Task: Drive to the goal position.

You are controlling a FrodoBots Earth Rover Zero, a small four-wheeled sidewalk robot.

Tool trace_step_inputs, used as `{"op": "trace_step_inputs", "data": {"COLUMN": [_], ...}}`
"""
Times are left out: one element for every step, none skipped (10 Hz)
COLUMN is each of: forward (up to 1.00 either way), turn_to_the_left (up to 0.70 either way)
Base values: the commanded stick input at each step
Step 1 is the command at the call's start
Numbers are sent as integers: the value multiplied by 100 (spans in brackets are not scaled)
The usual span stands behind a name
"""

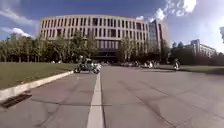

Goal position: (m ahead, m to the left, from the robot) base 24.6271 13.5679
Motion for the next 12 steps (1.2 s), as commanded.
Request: {"op": "trace_step_inputs", "data": {"forward": [70,70,70,70,70,70,70,70,70,70,70,70], "turn_to_the_left": [-14,-14,-14,-14,-14,-14,-14,-14,-11,-5,0,0]}}
